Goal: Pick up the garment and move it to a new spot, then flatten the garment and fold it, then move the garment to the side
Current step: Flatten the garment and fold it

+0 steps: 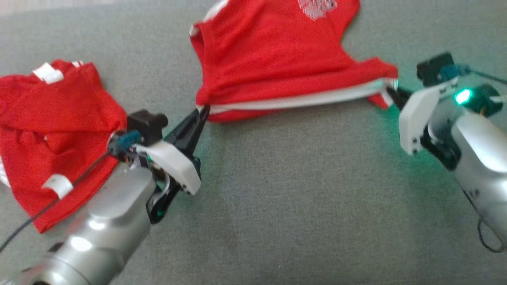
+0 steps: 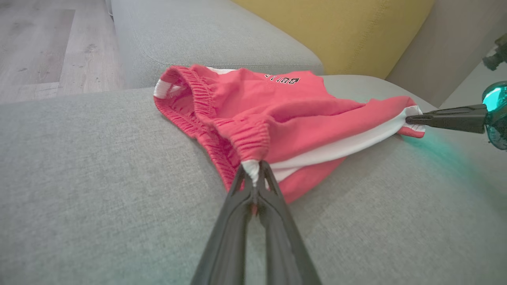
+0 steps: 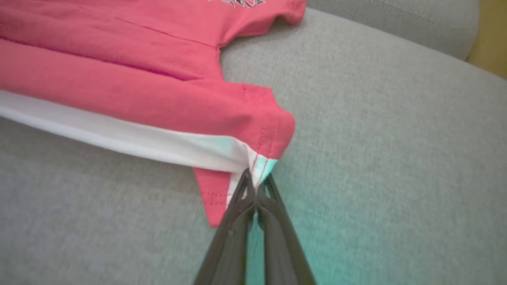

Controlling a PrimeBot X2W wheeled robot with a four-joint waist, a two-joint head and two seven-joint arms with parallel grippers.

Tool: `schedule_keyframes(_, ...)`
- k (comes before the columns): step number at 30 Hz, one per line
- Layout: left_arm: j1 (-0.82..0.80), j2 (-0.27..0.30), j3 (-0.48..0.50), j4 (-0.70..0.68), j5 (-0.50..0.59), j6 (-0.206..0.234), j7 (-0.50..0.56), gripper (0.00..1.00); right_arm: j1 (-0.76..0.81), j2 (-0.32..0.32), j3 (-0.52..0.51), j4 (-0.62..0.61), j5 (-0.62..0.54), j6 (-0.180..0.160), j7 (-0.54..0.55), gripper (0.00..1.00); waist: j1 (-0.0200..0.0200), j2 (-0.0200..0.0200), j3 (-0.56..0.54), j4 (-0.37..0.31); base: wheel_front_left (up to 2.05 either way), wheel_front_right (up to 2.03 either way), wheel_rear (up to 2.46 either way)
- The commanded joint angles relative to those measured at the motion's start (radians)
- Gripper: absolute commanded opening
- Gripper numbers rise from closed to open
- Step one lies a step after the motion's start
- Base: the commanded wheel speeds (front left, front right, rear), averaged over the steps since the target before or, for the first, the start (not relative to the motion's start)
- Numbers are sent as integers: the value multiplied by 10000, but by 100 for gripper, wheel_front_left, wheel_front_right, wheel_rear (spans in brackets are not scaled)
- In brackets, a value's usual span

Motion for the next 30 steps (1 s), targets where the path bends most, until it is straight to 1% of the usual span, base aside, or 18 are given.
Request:
schedule_keyframes(1,-196,359,257,-200,-61,18,-181,0,246,-382,178,-427,249,-7,76,0,3,0,-311,23,0,0,0)
schedule_keyframes(5,234,355,180,-149,-57,18,-293,0,842,-1056,742,-1266,922,-7,352,0,3,0,-869,-16,0,0,0)
schedule_keyframes(9,815,350,121,-259,-111,79,-346,0,1409,-1584,1093,-2012,1462,-7,561,0,3,0,-1439,-119,0,0,0)
schedule_keyframes(13,1469,375,-18,-633,-123,228,-372,0,2003,-2068,1232,-2725,1988,-7,741,0,3,0,-1961,-214,0,0,0)
schedule_keyframes(17,2170,435,-171,-1286,-179,498,-366,0,2662,-2580,1231,-3558,2389,-7,907,0,3,0,-2394,-291,0,0,0)
schedule_keyframes(20,2631,513,-245,-1949,-249,775,-328,0,3176,-2930,1059,-4266,2661,-7,1009,0,3,0,-2632,-340,0,0,0)
schedule_keyframes(21,2631,513,-245,-1949,-249,775,-328,0,3176,-2930,1059,-4266,2661,-7,1009,0,3,0,-2632,-340,0,0,0)
schedule_keyframes(26,3098,705,-314,-3124,-279,1339,-165,0,3937,-3404,437,-5250,2736,-7,1144,0,3,0,-2747,-367,0,0,0)
schedule_keyframes(30,3109,920,-246,-3821,-265,1675,-25,0,4310,-3479,-244,-5792,2501,-7,1183,0,3,0,-2587,-351,0,0,0)
